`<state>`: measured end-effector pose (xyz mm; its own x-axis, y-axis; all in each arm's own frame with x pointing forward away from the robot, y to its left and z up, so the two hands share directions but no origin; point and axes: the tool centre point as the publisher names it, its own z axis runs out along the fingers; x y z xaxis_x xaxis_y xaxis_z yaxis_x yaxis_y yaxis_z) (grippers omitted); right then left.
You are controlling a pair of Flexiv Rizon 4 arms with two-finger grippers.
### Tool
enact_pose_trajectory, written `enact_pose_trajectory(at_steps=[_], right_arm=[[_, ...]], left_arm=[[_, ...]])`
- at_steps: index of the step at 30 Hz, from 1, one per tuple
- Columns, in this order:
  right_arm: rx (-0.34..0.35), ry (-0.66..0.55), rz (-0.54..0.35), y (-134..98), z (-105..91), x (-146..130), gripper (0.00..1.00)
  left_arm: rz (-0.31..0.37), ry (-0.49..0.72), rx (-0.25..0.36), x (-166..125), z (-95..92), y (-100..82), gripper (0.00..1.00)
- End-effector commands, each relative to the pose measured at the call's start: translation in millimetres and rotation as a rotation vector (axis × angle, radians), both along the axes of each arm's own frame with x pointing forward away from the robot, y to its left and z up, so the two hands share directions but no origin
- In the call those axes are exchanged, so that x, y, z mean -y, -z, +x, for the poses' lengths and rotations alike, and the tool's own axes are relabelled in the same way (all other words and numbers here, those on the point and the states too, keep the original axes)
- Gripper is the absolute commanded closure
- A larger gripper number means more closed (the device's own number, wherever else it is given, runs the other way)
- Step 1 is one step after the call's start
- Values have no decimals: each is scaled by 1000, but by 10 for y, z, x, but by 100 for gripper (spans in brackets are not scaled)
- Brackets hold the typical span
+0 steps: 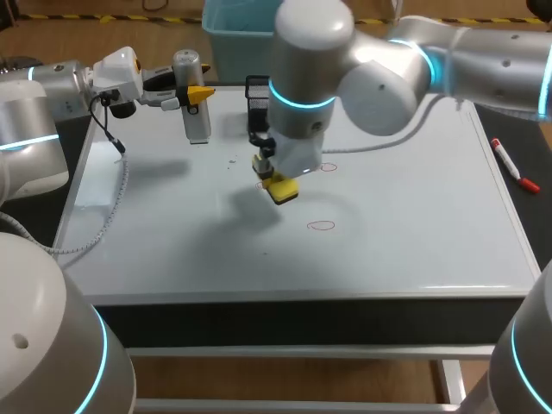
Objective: Pick up the inspection probe, press it on each red-marked spot on the whiteboard one by one, put down the probe, pick up the eraser, and wipe off all the red marks.
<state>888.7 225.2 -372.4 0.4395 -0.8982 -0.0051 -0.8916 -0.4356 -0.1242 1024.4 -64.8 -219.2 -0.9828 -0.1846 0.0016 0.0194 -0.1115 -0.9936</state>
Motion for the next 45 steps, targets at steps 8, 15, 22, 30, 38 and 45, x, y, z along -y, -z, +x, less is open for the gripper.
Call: enact_pose_trajectory(at_steps=[8, 15, 22, 30, 38, 45], right_arm=[[-20, -30, -42, 197, 191, -267, 100], [-49, -33, -39, 285, 226, -293, 100], [-70, -35, -41, 375, 249, -280, 100], [-110, 9, -46, 465, 324, -201, 100], [-137, 43, -58, 550, 326, -125, 100], [-149, 92, -71, 614, 390, 19, 100]], left_arm=[[2, -1, -1, 1, -4, -19, 100], [2, -1, -1, 1, -4, -19, 100], [2, -1, -1, 1, -4, -19, 100], [2, -1, -1, 1, -4, -19, 100], [2, -1, -1, 1, -4, -19, 100], [2, -1, -1, 1, -4, -19, 100]])
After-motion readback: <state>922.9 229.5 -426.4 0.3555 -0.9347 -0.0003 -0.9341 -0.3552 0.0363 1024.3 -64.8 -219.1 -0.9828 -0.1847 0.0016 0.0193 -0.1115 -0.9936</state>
